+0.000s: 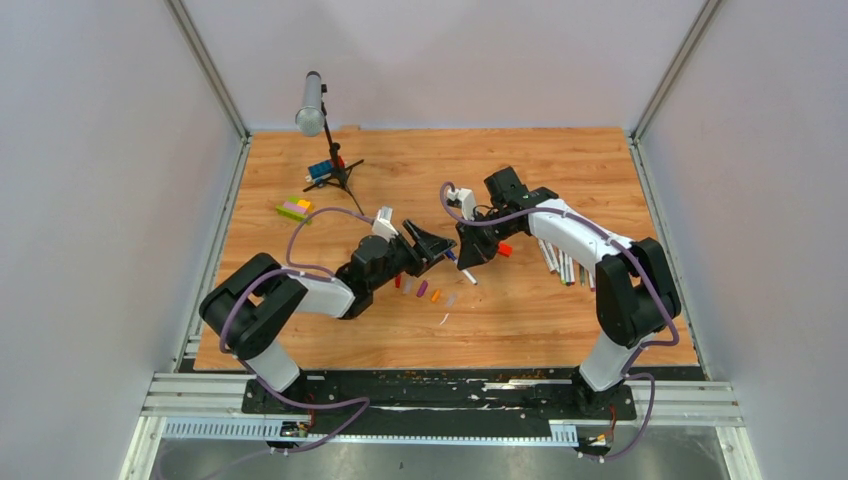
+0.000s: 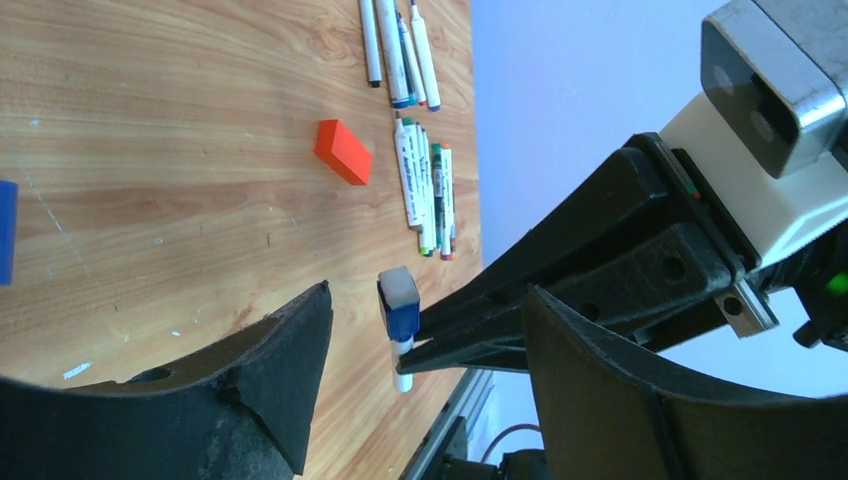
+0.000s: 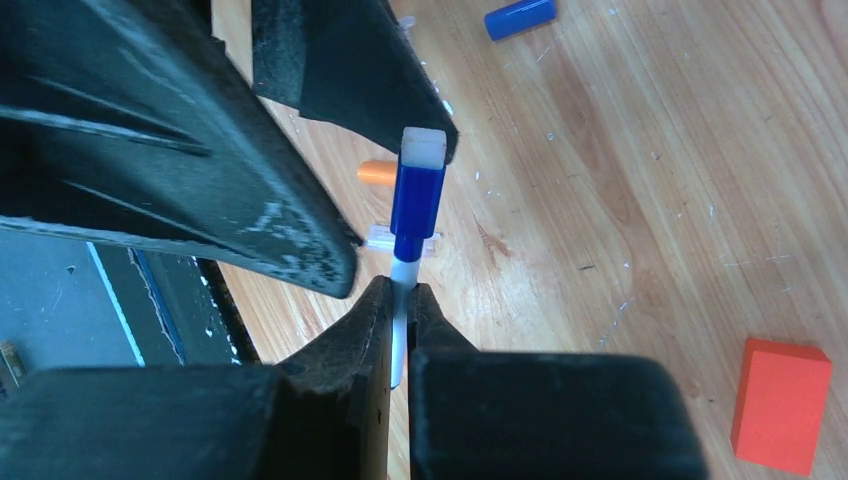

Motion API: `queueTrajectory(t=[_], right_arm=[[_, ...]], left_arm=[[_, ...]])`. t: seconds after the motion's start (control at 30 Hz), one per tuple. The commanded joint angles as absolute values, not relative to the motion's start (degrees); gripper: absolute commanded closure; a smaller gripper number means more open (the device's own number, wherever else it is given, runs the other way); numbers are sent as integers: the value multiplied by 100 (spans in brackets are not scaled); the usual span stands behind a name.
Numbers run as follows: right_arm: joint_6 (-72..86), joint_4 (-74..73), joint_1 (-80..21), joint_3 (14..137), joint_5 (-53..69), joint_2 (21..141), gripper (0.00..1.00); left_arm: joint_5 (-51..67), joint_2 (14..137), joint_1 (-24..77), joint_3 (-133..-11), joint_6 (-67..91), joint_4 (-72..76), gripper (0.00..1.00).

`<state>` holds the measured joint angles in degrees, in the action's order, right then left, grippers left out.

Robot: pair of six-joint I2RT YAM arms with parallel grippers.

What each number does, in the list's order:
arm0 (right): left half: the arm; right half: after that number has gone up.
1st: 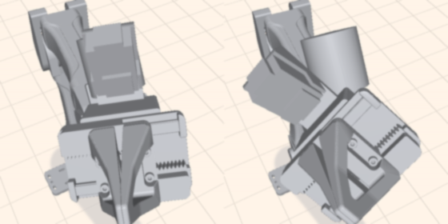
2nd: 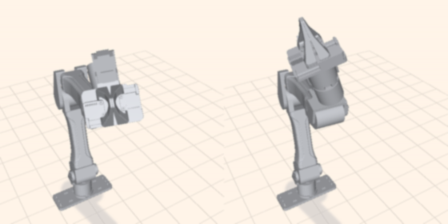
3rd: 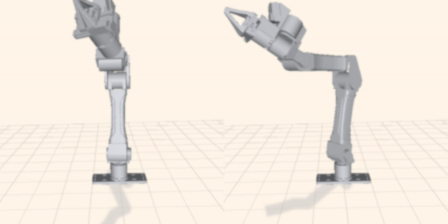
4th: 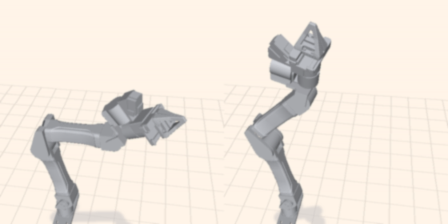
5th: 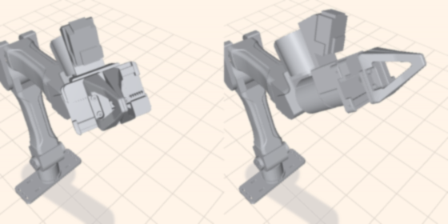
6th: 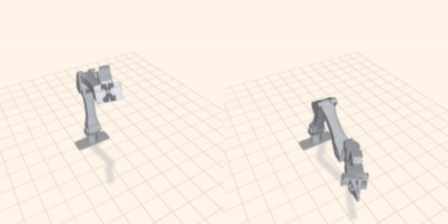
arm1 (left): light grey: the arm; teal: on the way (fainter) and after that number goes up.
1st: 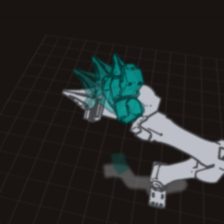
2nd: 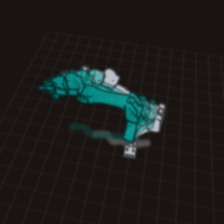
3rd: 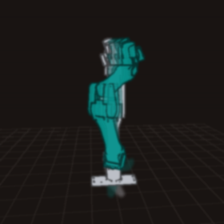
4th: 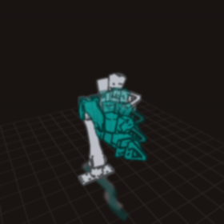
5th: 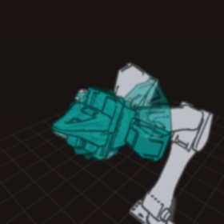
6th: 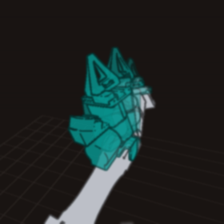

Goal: Open the pen caps
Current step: Open the pen cap from the pen.

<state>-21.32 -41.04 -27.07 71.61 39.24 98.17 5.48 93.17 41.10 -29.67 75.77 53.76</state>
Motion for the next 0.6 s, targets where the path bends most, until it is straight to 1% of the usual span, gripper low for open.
queueTrajectory(t=[0.0, 0.13, 0.2, 0.27, 0.37, 0.43, 0.5, 0.53, 0.57], right_arm=[[-2151, -3893, -2694, 7154, 4192, 9633, 100], [-2131, -3872, -2696, 7146, 4171, 9633, 100], [-2119, -3853, -2701, 7137, 4154, 9640, 100], [-2118, -3845, -2720, 7128, 4107, 9642, 100], [-2126, -3832, -2752, 7111, 4047, 9642, 100], [-2155, -3839, -2795, 7105, 4012, 9642, 100], [-2211, -3876, -2820, 7109, 4024, 9641, 100], [-2252, -3909, -2823, 7117, 4067, 9641, 99], [-2319, -3968, -2826, 7133, 4129, 9648, 96]], left_arm=[[413, 9456, 4160, -3278, 7581, 5239, 26], [376, 9588, 4215, -3396, 7604, 5100, 34], [366, 9657, 4242, -3439, 7616, 5071, 40], [349, 9703, 4266, -3476, 7633, 5066, 49], [345, 9759, 4288, -3522, 7634, 5056, 67], [335, 9760, 4291, -3539, 7612, 5055, 86], [308, 9743, 4290, -3534, 7567, 5071, 100], [293, 9719, 4299, -3515, 7529, 5090, 100], [277, 9690, 4296, -3489, 7491, 5115, 100]])
